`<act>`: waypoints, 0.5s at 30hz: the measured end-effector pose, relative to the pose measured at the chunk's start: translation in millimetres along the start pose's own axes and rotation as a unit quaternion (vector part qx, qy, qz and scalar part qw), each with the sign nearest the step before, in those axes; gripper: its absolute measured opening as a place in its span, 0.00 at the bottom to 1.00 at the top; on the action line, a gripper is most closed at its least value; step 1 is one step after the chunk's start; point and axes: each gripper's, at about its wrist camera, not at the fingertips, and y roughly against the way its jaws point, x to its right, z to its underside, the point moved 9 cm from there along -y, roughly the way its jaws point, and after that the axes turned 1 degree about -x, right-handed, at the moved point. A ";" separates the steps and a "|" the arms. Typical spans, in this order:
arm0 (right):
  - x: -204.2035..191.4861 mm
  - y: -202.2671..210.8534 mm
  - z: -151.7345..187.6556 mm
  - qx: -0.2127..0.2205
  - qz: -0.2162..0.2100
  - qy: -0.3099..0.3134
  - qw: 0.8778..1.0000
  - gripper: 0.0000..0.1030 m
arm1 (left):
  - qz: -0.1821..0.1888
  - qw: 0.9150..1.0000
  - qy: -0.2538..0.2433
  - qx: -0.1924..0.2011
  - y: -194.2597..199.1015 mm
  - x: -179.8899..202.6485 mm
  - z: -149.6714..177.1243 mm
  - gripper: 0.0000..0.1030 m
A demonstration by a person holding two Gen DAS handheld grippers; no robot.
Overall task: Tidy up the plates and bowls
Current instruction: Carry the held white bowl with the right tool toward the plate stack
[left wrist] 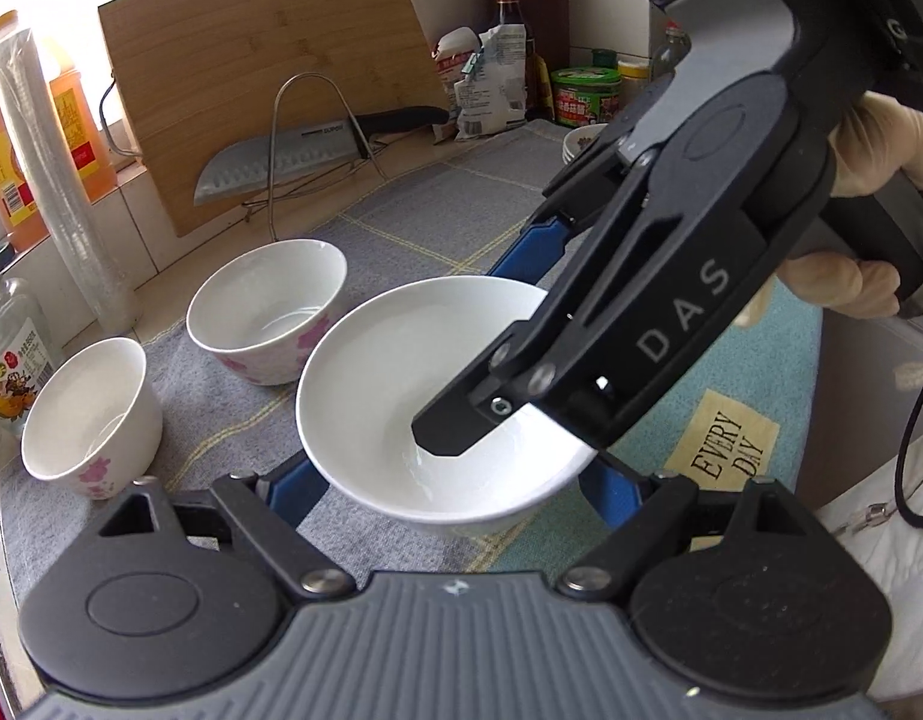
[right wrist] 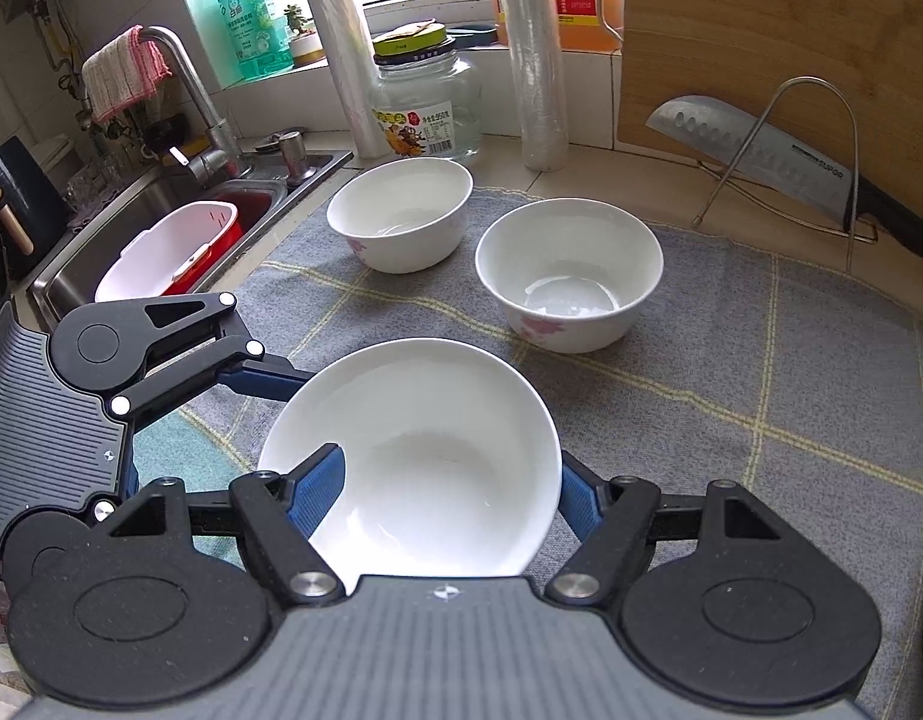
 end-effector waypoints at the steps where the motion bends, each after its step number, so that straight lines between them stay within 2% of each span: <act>1: 5.1 2.7 2.0 0.001 0.003 -0.004 1.000 0.77 | 0.005 1.000 -0.003 0.001 -3.5 2.5 -3.8 0.87; 15: 78.5 25.8 21.3 0.007 0.063 -0.037 0.997 0.77 | 0.047 0.998 -0.029 0.013 -57.3 29.1 -54.1 0.87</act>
